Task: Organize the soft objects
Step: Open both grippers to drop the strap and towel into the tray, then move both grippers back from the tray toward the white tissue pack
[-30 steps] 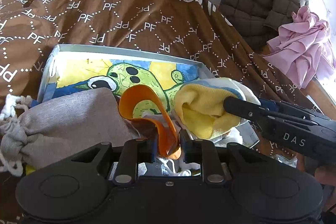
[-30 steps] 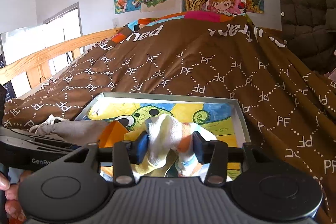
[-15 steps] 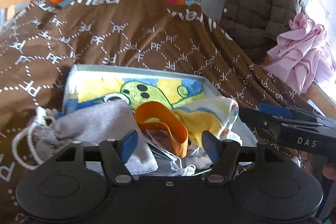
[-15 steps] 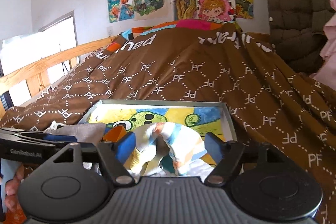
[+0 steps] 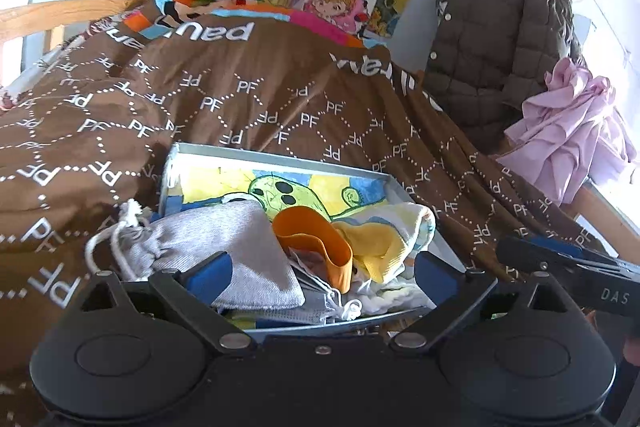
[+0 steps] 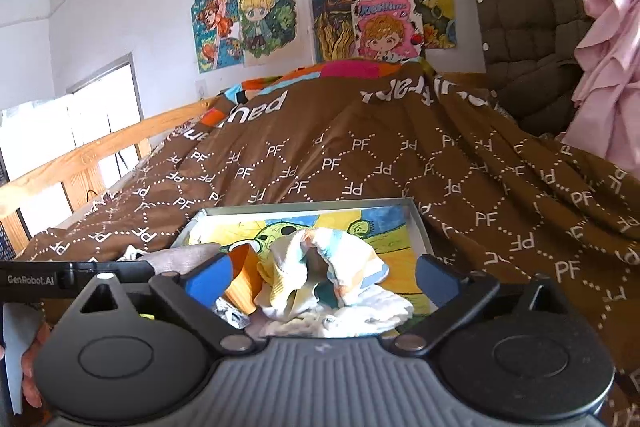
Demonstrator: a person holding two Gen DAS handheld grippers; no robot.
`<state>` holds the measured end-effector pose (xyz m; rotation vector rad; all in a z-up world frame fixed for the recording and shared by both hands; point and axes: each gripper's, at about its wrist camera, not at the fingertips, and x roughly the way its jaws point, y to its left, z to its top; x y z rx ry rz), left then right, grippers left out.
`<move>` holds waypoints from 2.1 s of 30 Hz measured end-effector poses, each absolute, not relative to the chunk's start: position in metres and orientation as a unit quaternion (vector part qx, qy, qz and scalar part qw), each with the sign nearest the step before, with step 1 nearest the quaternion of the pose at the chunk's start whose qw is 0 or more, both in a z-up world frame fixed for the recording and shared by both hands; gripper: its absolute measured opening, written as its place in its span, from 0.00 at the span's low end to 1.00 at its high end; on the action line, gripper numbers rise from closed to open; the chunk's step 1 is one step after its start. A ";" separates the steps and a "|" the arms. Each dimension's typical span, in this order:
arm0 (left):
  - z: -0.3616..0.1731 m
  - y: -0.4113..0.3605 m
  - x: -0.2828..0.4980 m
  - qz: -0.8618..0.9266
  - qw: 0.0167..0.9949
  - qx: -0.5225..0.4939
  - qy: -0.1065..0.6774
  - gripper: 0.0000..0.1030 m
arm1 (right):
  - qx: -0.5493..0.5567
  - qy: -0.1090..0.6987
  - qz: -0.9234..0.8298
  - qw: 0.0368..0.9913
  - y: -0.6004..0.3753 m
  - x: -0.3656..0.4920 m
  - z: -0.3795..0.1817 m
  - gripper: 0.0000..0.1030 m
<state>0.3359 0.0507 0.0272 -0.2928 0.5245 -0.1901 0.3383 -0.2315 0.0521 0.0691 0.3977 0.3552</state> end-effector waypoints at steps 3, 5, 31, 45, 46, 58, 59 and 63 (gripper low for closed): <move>0.030 0.048 0.320 -0.092 0.955 -0.139 0.246 0.96 | 0.038 0.192 0.166 0.967 -0.235 0.322 0.051 1.00; 0.032 0.044 0.309 -0.094 0.958 -0.127 0.239 0.97 | 0.040 0.189 0.160 0.968 -0.239 0.312 0.050 1.00; 0.027 -0.015 0.188 -0.137 0.971 -0.037 0.193 0.99 | 0.023 0.207 0.119 0.971 -0.261 0.197 0.028 1.00; 0.002 -0.016 0.163 -0.095 0.972 -0.053 0.208 0.99 | 0.029 0.239 0.117 0.963 -0.267 0.190 0.008 1.00; 0.001 -0.015 0.162 -0.091 0.972 -0.050 0.210 0.99 | 0.028 0.242 0.119 0.963 -0.266 0.191 0.007 1.00; -0.008 -0.015 0.156 -0.071 0.971 -0.013 0.229 0.99 | 0.012 0.283 0.135 0.949 -0.257 0.193 -0.004 1.00; -0.009 -0.016 0.155 -0.071 0.971 -0.011 0.230 0.99 | 0.012 0.284 0.135 0.949 -0.257 0.193 -0.004 1.00; -0.010 -0.017 0.154 -0.071 0.970 -0.004 0.235 0.99 | 0.013 0.287 0.136 0.948 -0.258 0.193 -0.005 1.00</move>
